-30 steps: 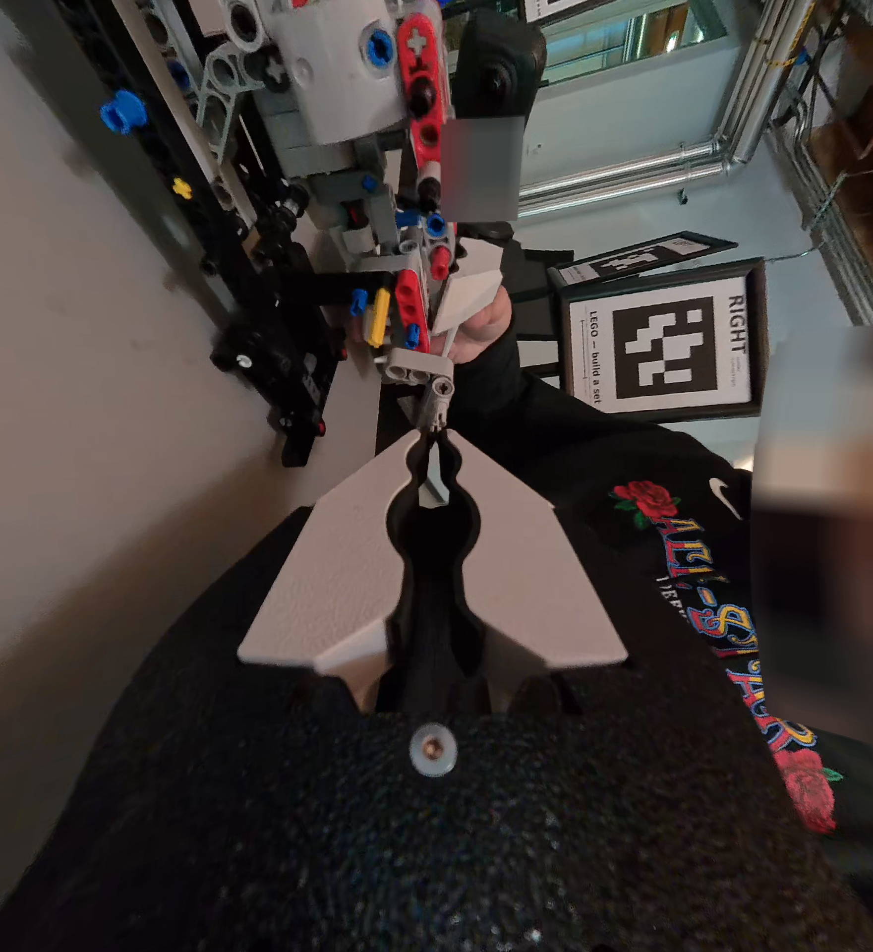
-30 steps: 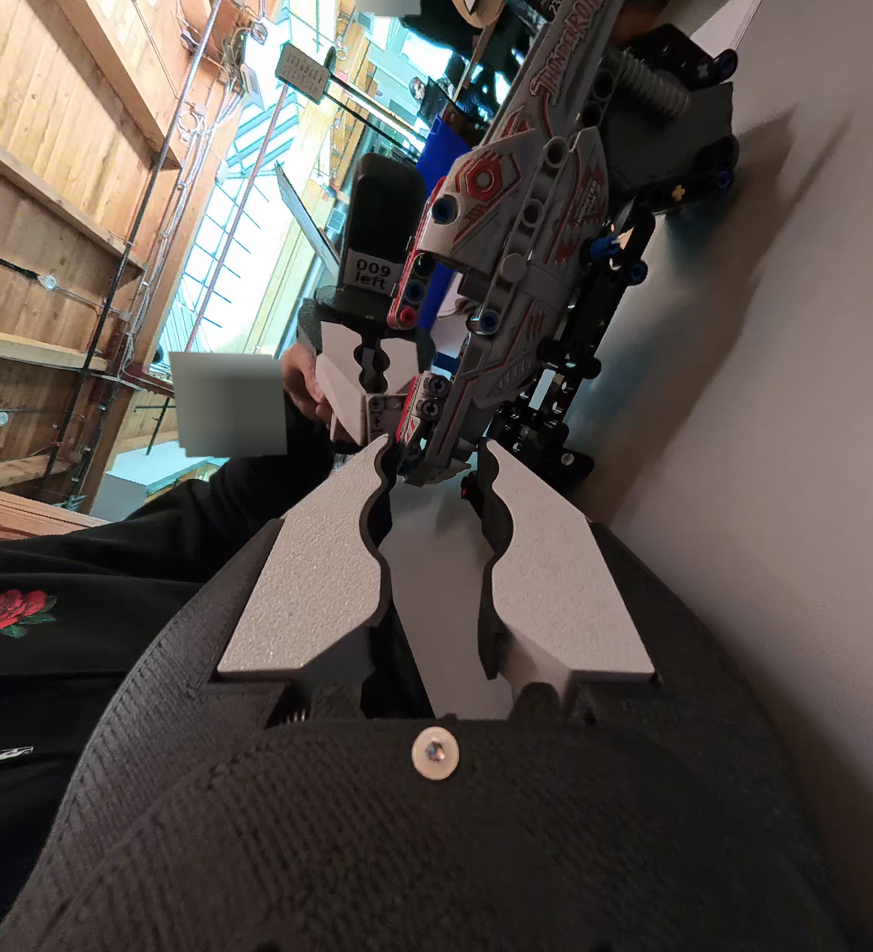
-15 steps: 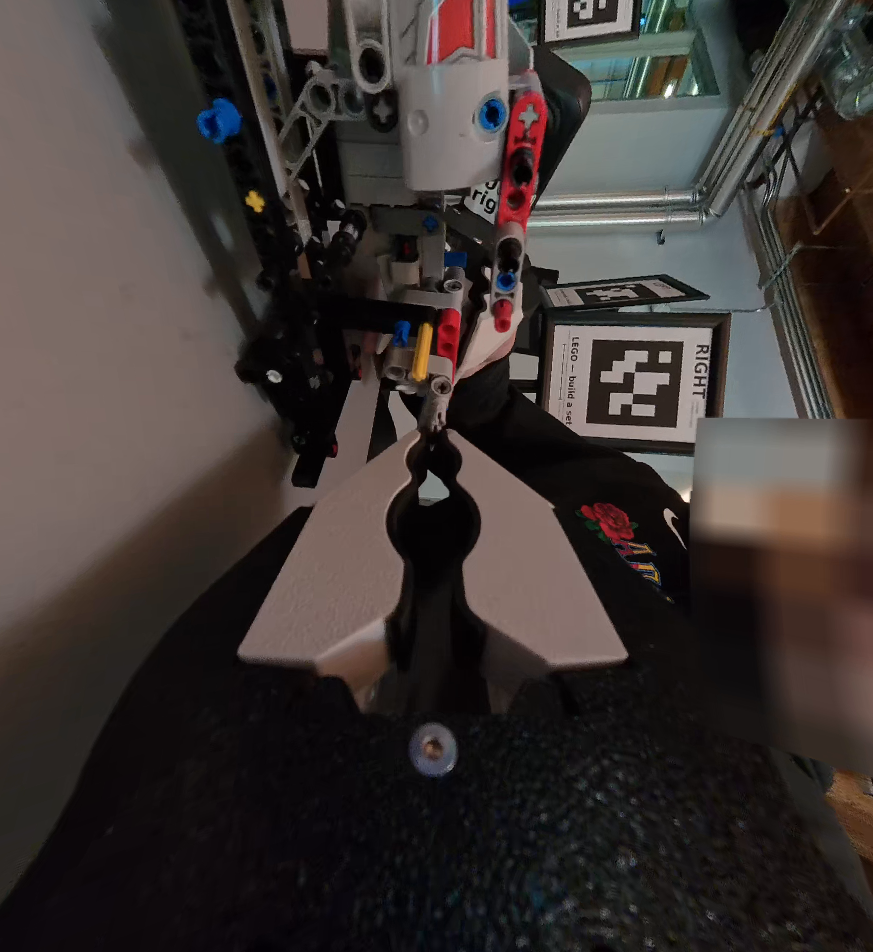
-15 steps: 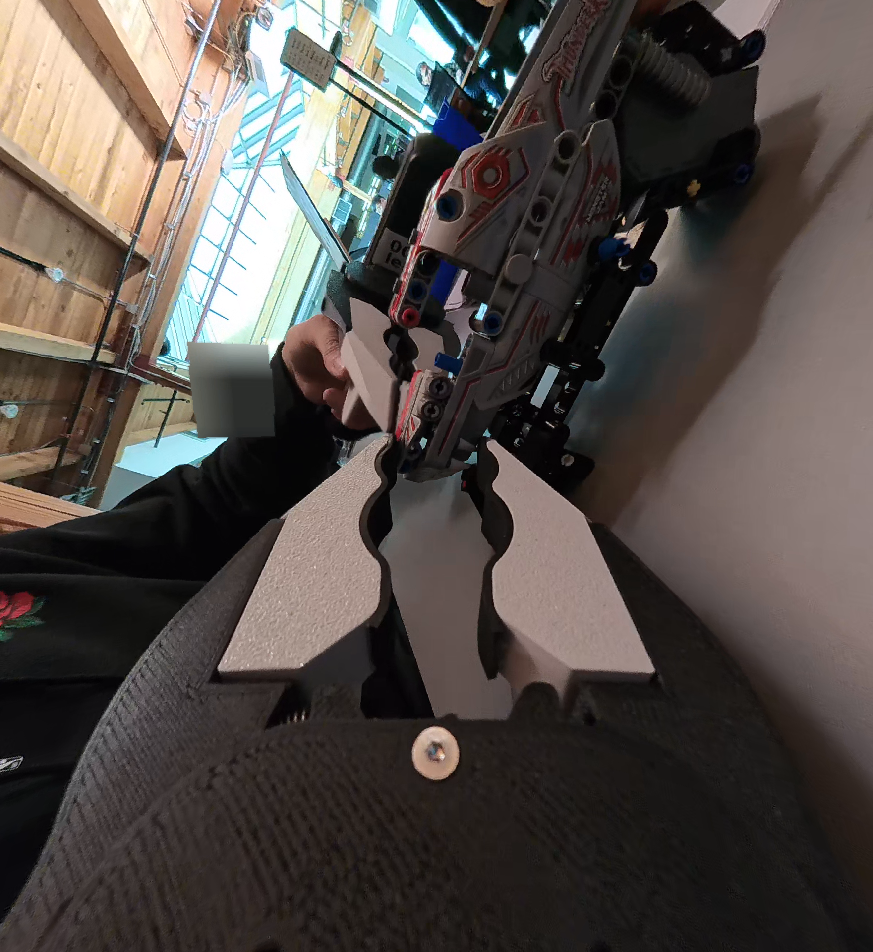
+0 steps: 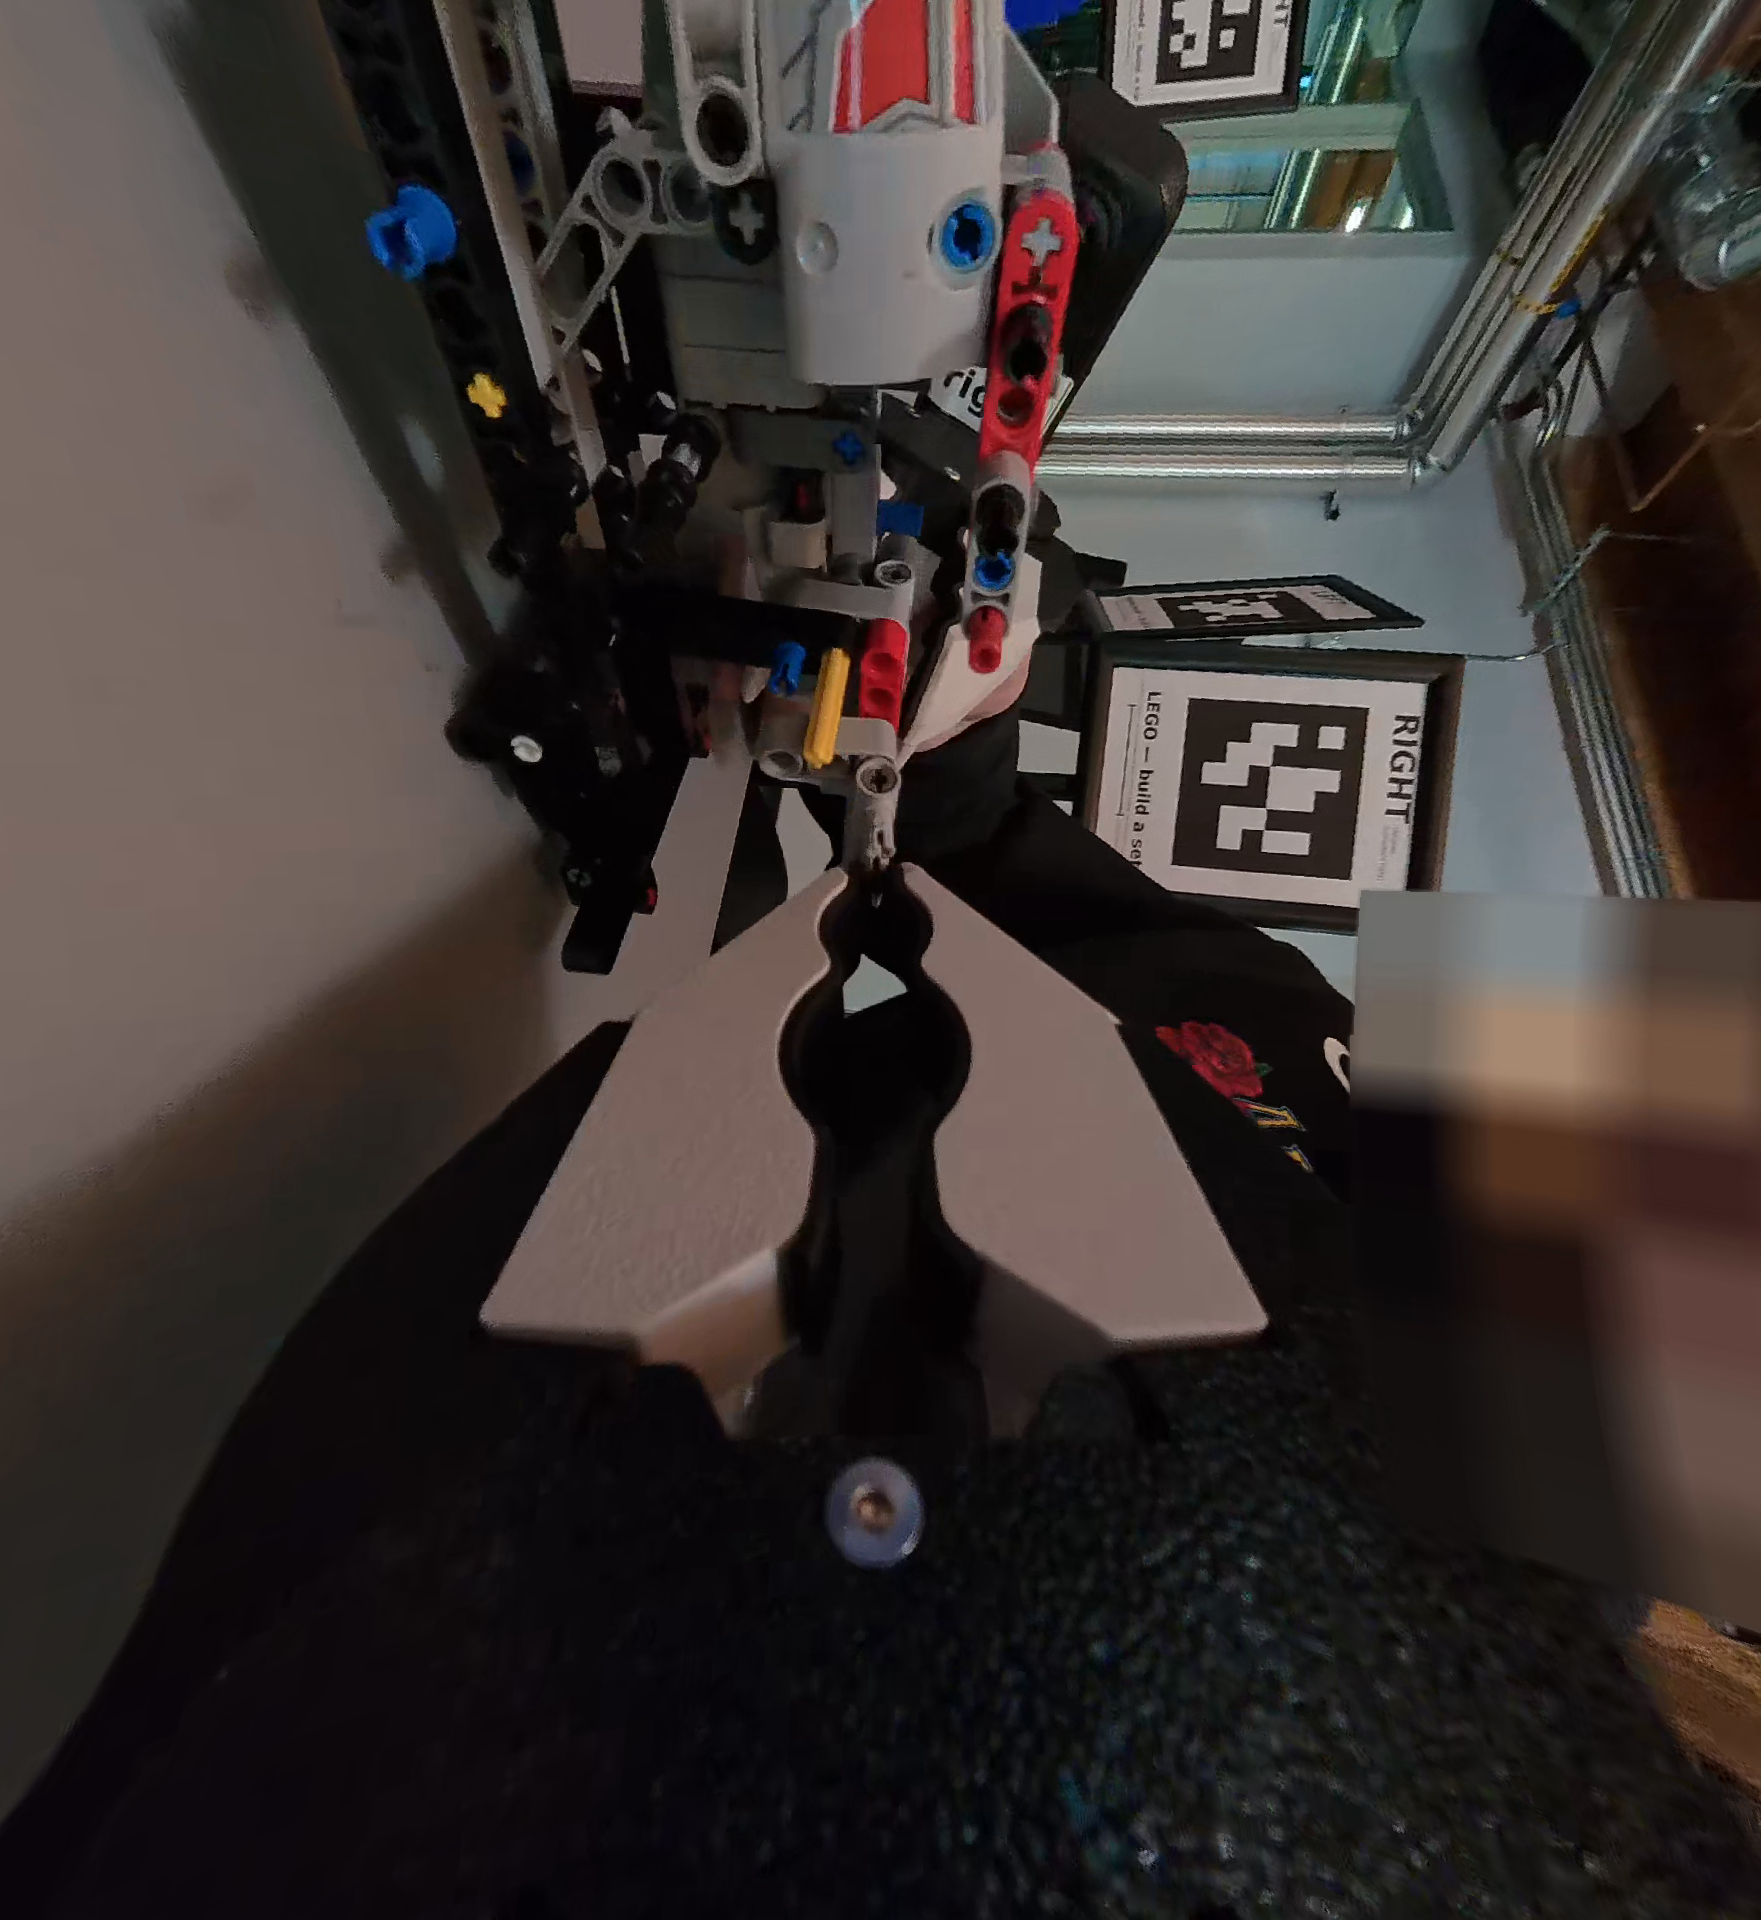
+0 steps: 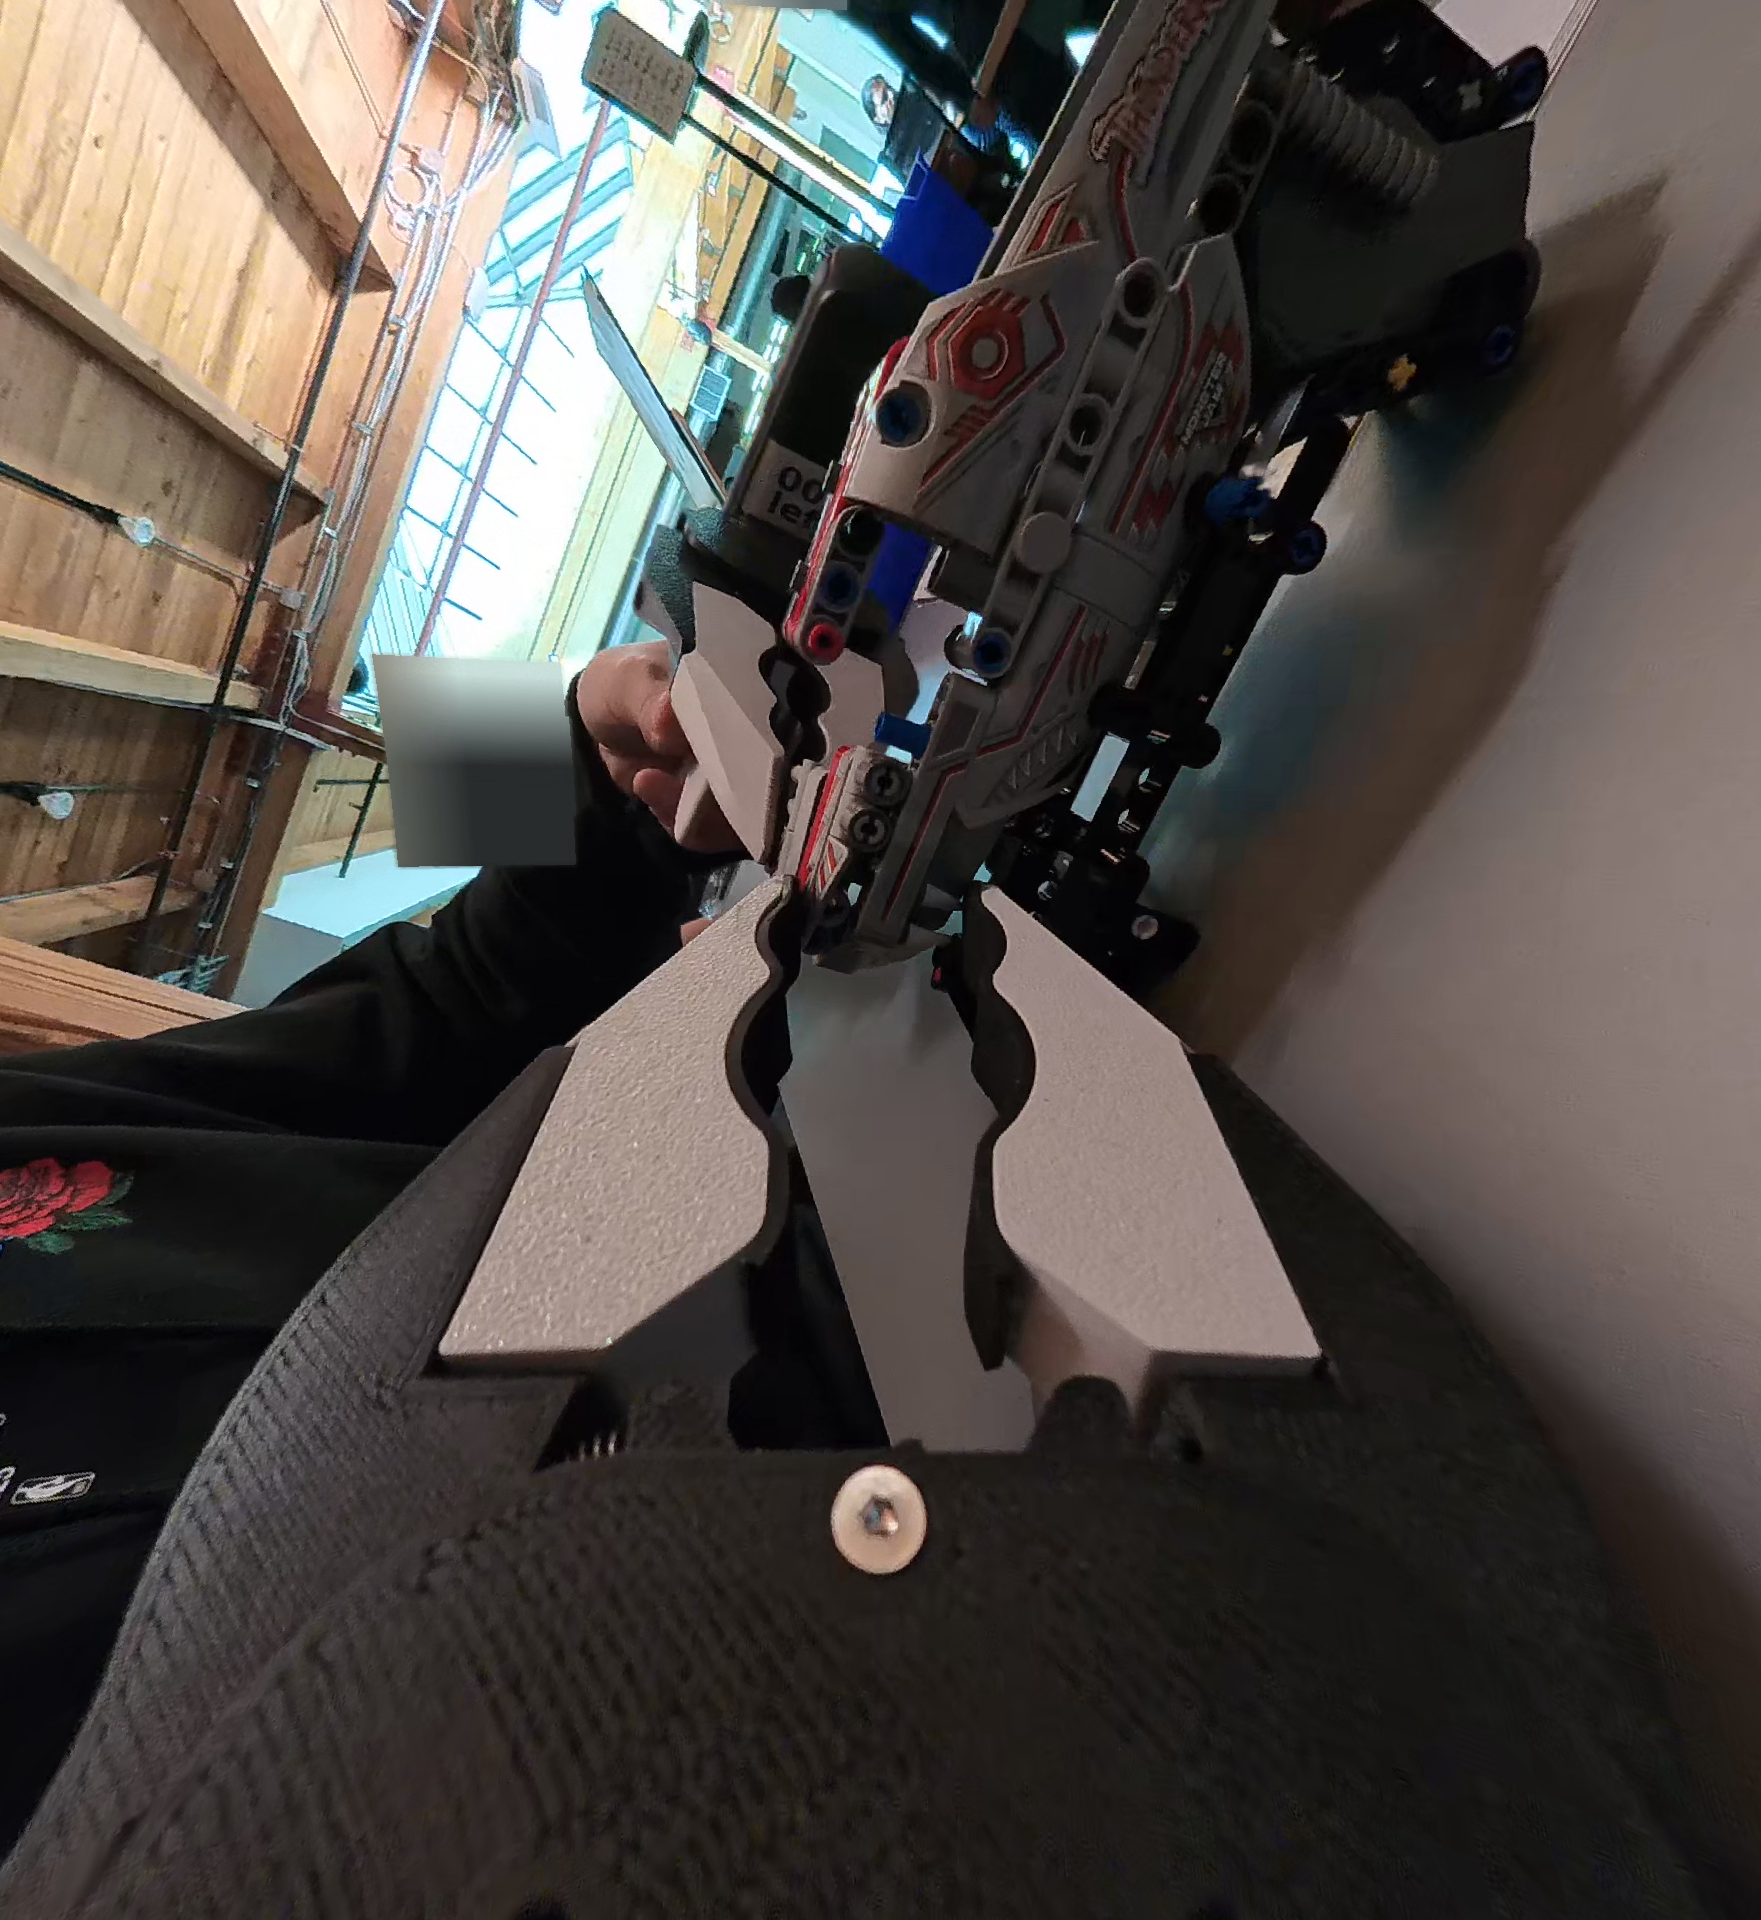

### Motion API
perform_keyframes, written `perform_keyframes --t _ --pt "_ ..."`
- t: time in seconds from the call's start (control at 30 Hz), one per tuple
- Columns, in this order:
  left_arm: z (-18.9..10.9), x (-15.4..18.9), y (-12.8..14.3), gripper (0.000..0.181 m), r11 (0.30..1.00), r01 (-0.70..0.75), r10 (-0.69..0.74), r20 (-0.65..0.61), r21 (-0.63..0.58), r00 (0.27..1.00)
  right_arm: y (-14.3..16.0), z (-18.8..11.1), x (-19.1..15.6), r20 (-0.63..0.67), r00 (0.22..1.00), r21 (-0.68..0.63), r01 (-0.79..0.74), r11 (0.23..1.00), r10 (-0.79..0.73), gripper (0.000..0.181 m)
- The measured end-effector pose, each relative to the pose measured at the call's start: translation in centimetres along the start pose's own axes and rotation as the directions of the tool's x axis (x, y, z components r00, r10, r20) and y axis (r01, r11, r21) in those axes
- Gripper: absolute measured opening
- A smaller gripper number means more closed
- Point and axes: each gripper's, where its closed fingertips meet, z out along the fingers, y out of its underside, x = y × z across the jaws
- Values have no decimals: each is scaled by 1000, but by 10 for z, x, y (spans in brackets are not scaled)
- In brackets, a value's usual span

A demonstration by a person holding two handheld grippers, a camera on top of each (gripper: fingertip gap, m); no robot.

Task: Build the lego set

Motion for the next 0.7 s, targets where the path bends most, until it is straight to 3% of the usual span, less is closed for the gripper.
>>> perform_keyframes --t 0.17,0.3,0.43,0.5,0.63,0.7 --pt "1 -1 2 2 996 -88 88 67 5 994 1 0 0 0 1000 -5 4 1000 -4 30" --pt "-7 -11 6 2 998 -60 59 49 30 997 1 0 0 -6 1000 -15 29 999 -29 30" --pt "-30 -56 8 2 993 -105 86 281 54 956 1 0 1 -20 998 -18 61 998 -61 30" --pt "-40 -67 11 4 980 -196 172 375 26 911 0 0 1 -19 998 -16 58 998 -59 30" --pt "-45 -71 17 6 944 -328 309 465 -43 829 1 0 1 -22 997 -16 67 998 -67 30" --pt "-46 -67 18 19 923 -380 361 471 -59 805 1 0 1 -23 997 -15 68 998 -68 30"
